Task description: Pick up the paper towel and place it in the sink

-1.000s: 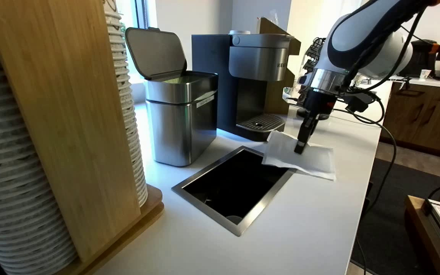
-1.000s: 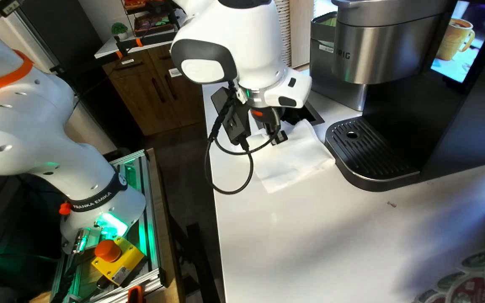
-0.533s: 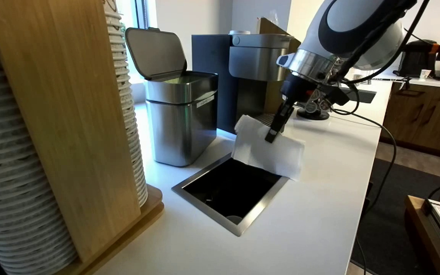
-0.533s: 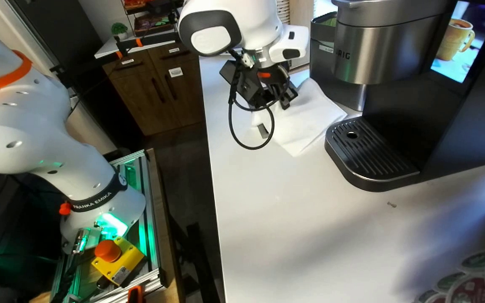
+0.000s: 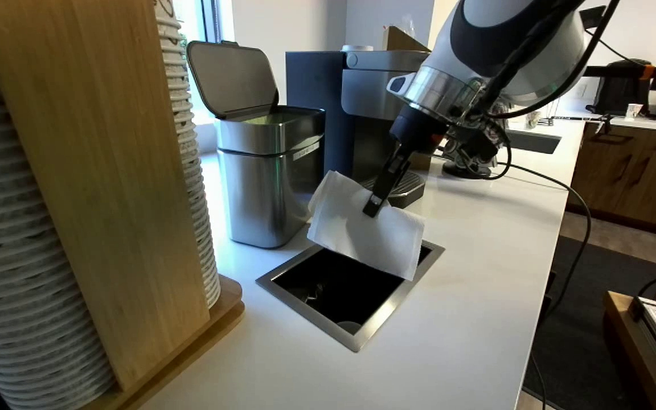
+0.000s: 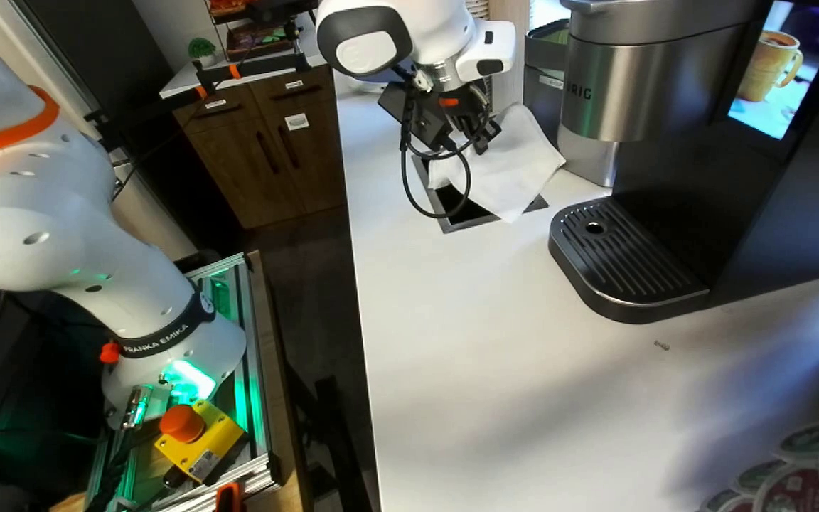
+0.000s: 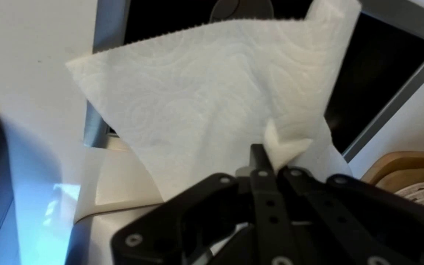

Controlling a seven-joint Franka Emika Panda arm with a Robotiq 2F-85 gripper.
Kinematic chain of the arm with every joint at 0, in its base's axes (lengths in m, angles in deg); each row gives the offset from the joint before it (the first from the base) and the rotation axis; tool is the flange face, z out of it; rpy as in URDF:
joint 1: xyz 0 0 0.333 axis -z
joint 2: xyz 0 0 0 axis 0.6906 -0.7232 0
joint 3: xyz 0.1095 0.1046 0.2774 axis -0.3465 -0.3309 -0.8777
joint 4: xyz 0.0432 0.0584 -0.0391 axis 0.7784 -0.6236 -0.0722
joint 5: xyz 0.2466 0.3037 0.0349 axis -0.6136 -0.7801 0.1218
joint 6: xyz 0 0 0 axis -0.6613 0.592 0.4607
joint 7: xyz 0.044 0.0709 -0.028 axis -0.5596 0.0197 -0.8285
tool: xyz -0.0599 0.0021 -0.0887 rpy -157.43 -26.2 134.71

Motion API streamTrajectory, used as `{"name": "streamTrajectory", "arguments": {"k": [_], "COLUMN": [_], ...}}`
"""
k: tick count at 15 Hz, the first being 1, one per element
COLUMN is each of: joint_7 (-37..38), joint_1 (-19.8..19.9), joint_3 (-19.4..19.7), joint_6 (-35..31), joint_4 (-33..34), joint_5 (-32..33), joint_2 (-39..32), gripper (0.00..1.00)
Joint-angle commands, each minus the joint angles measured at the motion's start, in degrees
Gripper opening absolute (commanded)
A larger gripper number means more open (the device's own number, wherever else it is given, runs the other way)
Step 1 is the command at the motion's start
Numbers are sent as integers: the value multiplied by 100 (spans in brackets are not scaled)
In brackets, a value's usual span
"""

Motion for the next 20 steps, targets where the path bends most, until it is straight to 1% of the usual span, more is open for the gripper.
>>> {"name": "streamTrajectory", "arguments": {"k": [1, 2, 3, 4, 5, 7, 10, 12, 13, 14, 16, 20], "joint_7": [129, 154, 182, 213, 232, 364, 561, 597, 632, 745, 917, 892], "joint_1": [-9, -1, 0, 3, 4, -11, -28, -36, -44, 211, 247, 403], "joint_3": [-10, -4, -6, -4, -3, 13, 21, 9, 4, -255, -300, -319], "joint_6": [-51, -2, 18, 37, 57, 86, 149, 218, 244, 284, 271, 25], "joint_4": [239, 293, 328, 359, 394, 414, 430, 432, 428, 427, 432, 480], "joint_5": [-77, -75, -86, -63, -54, 49, 128, 124, 131, 239, 379, 613], "joint_2": [-466, -547, -609, -667, -713, -758, -764, -746, -734, -718, -749, -693], "gripper": [1, 27, 29, 35, 44, 57, 81, 95, 99, 100, 100, 100]}}
